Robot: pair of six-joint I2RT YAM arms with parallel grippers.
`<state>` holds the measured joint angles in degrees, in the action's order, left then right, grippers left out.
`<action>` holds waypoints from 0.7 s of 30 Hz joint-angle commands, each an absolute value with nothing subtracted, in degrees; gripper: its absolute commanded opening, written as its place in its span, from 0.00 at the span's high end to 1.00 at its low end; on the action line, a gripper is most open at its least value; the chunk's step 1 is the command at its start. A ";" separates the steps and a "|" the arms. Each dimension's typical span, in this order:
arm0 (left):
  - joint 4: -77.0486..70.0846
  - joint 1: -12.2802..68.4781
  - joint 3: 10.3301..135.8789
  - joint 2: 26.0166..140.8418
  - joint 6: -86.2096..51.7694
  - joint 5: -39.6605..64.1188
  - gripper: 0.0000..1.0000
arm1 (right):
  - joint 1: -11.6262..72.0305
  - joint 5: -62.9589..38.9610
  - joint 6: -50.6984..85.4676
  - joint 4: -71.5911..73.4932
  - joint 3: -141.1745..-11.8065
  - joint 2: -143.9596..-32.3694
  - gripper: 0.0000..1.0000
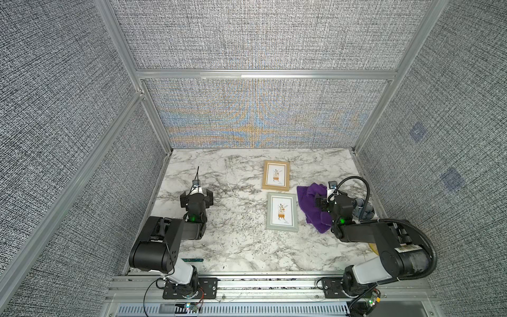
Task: Wipe the picture frame with a cloth
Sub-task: Reset both arms
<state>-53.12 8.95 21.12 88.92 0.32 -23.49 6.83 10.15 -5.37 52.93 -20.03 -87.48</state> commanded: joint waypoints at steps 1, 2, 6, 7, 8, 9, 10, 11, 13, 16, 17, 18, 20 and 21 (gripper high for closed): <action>-53.45 8.13 21.85 88.96 -1.27 -21.28 0.00 | 5.59 10.21 -2.41 51.17 -21.79 -88.24 0.01; -53.35 8.05 21.87 89.01 -1.32 -21.18 0.00 | 5.31 9.99 -1.99 48.70 -22.57 -87.82 0.01; -53.97 7.99 21.54 88.96 -1.24 -21.09 0.00 | 3.70 7.57 -0.97 47.14 -23.09 -87.63 0.01; -54.29 7.98 21.32 88.86 -1.08 -21.09 0.00 | 3.69 7.56 -0.97 47.18 -23.08 -87.66 0.01; -54.56 8.02 21.11 88.81 -0.84 -20.70 0.00 | 3.69 7.56 -0.97 47.16 -23.12 -87.63 0.01; -54.84 8.09 21.27 89.02 -0.81 -20.65 0.00 | 3.70 7.51 -0.97 47.15 -23.11 -87.65 0.01; -54.80 8.04 21.25 88.93 -0.79 -20.66 0.00 | 3.69 7.56 -0.97 47.17 -23.10 -87.71 0.01; -54.70 8.00 21.18 88.91 -0.87 -20.65 0.00 | 3.69 7.51 -1.01 47.11 -23.08 -87.71 0.01; -54.67 8.07 21.33 89.03 -0.79 -20.65 0.00 | 3.69 7.56 -0.97 47.12 -23.03 -87.69 0.01; -54.20 8.02 21.61 89.12 -0.88 -20.61 0.00 | 3.69 7.56 -0.97 47.20 -23.03 -87.65 0.01; -54.02 8.06 21.84 89.37 -0.88 -20.57 0.00 | 3.69 7.53 -0.97 47.20 -23.03 -87.67 0.01; -53.67 7.95 22.05 89.44 -0.92 -20.48 0.00 | 3.69 7.56 -0.97 47.20 -23.03 -87.66 0.01; -53.65 7.93 22.06 89.38 -0.97 -20.48 0.00 | 3.69 7.55 -0.97 47.20 -23.01 -87.65 0.01; -53.75 7.95 21.89 89.26 -0.97 -20.48 0.00 | 3.69 7.56 -0.97 47.25 -23.02 -87.59 0.01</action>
<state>-53.04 8.05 21.82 89.32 -0.89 -20.86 3.70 7.44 -1.39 46.48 -22.87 -87.72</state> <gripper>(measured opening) 0.997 0.990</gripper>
